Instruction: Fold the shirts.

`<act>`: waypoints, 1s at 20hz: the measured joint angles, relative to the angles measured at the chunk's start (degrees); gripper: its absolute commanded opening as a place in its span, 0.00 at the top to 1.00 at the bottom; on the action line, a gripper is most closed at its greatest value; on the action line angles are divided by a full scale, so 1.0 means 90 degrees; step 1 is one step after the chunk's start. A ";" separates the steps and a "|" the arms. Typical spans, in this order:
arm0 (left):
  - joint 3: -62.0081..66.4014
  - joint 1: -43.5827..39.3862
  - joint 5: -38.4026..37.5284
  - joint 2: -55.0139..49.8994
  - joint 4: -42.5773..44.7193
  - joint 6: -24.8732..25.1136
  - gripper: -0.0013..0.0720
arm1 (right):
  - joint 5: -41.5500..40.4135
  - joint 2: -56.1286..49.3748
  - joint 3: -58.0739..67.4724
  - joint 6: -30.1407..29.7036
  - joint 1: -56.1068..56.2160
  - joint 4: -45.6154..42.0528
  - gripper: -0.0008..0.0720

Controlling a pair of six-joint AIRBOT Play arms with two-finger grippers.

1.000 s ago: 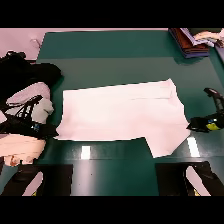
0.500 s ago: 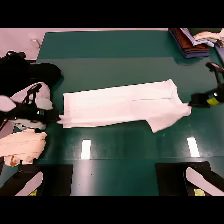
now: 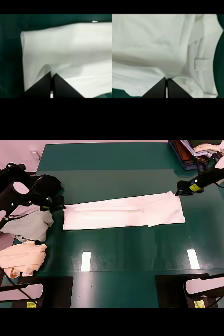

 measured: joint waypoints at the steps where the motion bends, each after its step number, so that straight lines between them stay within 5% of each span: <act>1: 0.0090 0.0000 0.0100 -0.0131 -0.0061 0.0002 0.94 | -0.0017 -0.0206 0.0226 0.0027 0.0000 0.0092 0.82; 2: 0.0160 0.0000 0.0214 -0.0231 -0.0112 0.0005 0.59 | -0.0053 -0.0393 0.0440 0.0029 0.0000 0.0172 0.59; 3: 0.0233 0.0000 0.0345 -0.0301 -0.0180 0.0002 0.28 | -0.0080 -0.0549 0.0629 0.0029 -0.0010 0.0262 0.55; 4: 0.0301 0.0000 0.0427 -0.0352 -0.0223 0.0002 0.28 | -0.0107 -0.0678 0.0792 0.0029 -0.0036 0.0379 0.55; 5: 0.0396 0.0000 0.0449 -0.0389 -0.0262 0.0000 0.31 | -0.0119 -0.0787 0.0928 0.0027 -0.0102 0.0522 0.52; 8: 0.0729 0.0002 0.0287 -0.0442 -0.0325 0.0000 0.91 | 0.0036 -0.0952 0.1090 -0.0155 -0.0449 0.0896 0.34; 9: 0.0831 0.0000 0.0160 -0.0449 -0.0352 0.0002 0.95 | 0.0175 -0.0979 0.1047 -0.0214 -0.0607 0.0959 0.26; 20: 0.1064 -0.1263 -0.0493 -0.0437 -0.0423 0.0002 0.95 | 0.0554 -0.1535 -0.0833 -0.1331 -0.2110 0.2067 0.25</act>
